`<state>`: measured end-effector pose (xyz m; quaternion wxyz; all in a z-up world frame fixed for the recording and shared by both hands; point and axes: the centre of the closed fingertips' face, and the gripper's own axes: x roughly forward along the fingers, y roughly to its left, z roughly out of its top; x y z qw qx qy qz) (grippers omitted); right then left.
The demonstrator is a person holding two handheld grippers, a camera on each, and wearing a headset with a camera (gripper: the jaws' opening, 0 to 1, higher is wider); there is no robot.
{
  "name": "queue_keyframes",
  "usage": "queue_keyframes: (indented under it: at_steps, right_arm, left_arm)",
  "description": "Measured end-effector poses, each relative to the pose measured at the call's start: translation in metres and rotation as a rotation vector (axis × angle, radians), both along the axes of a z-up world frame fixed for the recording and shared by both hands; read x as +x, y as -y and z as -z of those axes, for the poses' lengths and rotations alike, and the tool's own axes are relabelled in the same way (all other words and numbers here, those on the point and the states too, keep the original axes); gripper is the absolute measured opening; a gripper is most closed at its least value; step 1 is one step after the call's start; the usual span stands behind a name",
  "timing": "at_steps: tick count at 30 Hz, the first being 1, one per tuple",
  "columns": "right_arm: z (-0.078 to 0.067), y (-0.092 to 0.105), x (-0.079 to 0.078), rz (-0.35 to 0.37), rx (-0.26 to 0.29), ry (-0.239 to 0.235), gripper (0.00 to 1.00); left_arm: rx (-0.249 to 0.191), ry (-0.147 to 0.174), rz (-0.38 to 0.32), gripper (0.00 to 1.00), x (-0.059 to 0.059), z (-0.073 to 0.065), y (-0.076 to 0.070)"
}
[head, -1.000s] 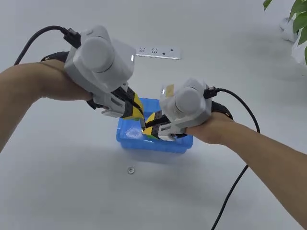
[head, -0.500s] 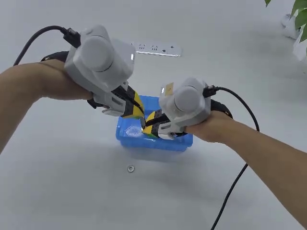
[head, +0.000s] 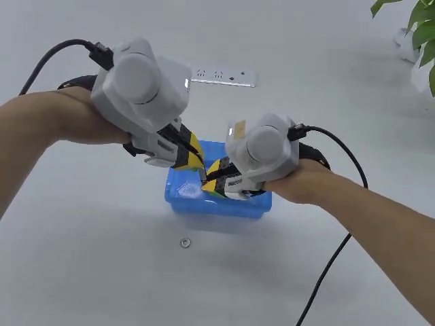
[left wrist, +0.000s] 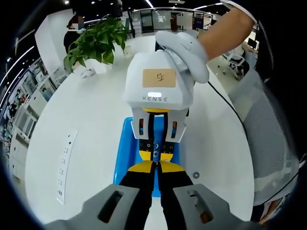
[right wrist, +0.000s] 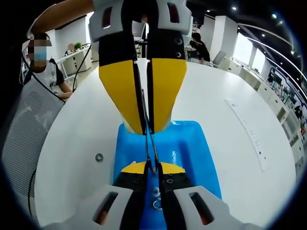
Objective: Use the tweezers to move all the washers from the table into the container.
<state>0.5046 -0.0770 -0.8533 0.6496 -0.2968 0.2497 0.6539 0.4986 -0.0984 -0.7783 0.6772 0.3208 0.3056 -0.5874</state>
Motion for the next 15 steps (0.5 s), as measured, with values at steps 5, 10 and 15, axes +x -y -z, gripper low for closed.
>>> queue_keyframes:
  at_steps: [5,10,15]
  right_arm:
    - [-0.007,-0.001,-0.002,-0.001,0.006,0.012,0.1]
    - [-0.017,-0.001,-0.007,-0.003,0.01,0.027,0.11]
    - [-0.026,-0.001,-0.013,-0.008,0.014,0.04,0.11]
  left_arm:
    - [0.004,0.01,0.003,0.06,-0.003,-0.008,-0.001]
    - [0.008,0.021,0.006,0.06,-0.008,-0.016,0.0]
    - [0.012,0.029,0.011,0.06,-0.015,-0.025,-0.001]
